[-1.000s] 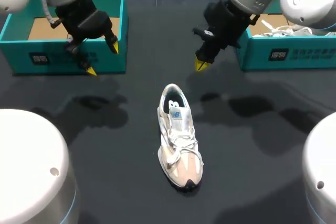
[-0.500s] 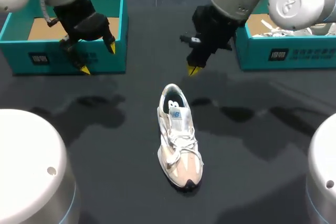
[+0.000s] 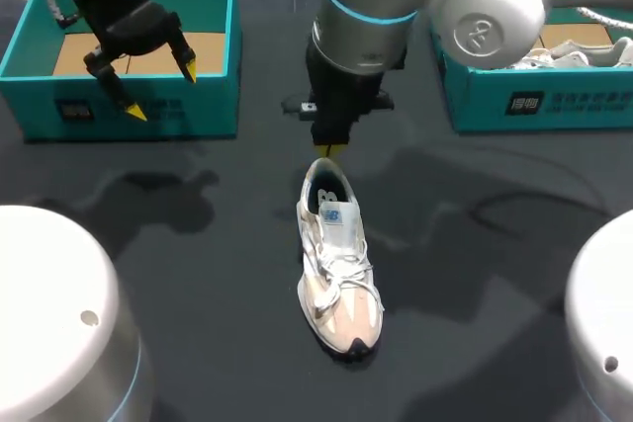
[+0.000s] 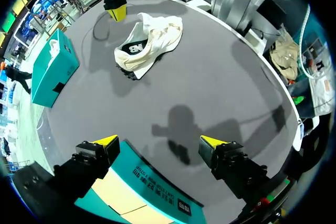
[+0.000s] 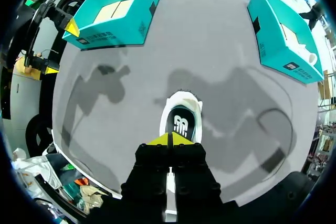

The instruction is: Take the shoe out of the shoebox, open the shoe tongue, remove and reinsert the insole, then place the shoe into the shoebox

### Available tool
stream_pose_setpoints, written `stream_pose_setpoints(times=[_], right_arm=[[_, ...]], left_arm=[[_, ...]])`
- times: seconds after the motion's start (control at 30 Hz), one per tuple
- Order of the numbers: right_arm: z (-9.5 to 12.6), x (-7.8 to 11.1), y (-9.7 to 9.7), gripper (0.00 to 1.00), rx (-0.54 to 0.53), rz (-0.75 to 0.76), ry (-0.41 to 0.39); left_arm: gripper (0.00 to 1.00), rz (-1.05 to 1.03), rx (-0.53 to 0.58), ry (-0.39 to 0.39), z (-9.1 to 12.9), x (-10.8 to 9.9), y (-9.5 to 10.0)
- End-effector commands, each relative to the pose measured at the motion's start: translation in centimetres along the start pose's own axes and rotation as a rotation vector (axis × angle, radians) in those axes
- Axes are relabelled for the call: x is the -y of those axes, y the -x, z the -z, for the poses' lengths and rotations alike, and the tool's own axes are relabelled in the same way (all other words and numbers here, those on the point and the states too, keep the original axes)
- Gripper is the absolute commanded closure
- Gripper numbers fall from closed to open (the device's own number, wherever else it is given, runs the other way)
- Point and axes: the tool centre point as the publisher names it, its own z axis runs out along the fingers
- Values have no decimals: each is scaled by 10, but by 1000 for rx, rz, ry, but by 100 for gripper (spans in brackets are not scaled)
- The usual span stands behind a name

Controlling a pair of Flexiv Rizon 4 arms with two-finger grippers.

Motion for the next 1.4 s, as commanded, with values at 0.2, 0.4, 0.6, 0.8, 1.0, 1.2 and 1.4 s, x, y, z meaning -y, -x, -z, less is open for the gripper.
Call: stream_pose_setpoints(times=[0.2,0.4,0.6,0.8,1.0,1.2,1.4], right_arm=[[-39,11,-13,100,250,24,136],[-39,11,-13,100,250,24,136],[-39,11,-13,100,250,24,136],[-70,8,1,100,282,22,183],[-85,10,12,100,370,17,197],[-85,10,12,100,370,17,197],[-92,9,15,100,397,17,195]], left_arm=[[0,55,18,3,12,-27,-2],[0,55,18,3,12,-27,-2],[0,68,10,-9,9,-28,0],[0,108,1,-18,9,-38,1],[0,108,1,-18,9,-38,1],[0,108,1,-18,9,-38,1],[0,108,1,-18,9,-38,1]])
